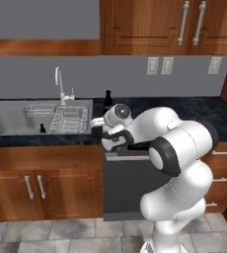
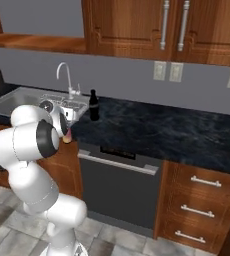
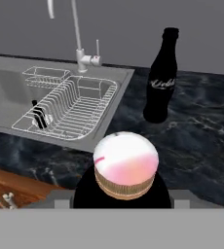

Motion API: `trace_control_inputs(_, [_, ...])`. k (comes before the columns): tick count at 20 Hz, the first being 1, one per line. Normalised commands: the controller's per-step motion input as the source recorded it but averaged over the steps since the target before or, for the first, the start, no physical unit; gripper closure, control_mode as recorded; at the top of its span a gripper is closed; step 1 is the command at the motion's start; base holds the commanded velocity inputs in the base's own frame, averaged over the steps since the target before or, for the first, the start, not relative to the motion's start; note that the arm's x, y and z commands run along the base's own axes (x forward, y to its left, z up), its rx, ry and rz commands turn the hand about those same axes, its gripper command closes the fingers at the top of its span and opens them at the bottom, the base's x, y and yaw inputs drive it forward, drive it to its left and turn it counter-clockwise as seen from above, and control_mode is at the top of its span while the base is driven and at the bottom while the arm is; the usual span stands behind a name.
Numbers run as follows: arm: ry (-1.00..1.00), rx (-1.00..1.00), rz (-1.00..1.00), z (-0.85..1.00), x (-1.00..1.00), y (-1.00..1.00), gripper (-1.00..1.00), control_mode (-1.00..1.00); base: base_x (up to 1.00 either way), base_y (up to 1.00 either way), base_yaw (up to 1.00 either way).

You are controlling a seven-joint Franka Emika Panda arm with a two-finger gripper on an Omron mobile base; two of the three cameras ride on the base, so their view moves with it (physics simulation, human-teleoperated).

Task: Place the large bottle from the dining counter next to the other large bottle outside the sink, and place the small bottle from the dining counter next to the other small bottle inside the sink.

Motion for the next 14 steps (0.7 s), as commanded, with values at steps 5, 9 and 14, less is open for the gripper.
trace_control_inputs(5, [0.00, 0.00, 0.00, 0.00, 0.00, 0.00, 1.00, 1.00, 0.48, 0.34, -0.23])
trace_control_inputs(9, [0.00, 0.00, 0.00, 0.00, 0.00, 0.00, 1.00, 1.00, 0.51, 0.42, -0.17])
trace_control_inputs(14, [0.00, 0.00, 0.00, 0.00, 0.00, 0.00, 1.00, 1.00, 0.52, 0.37, -0.14])
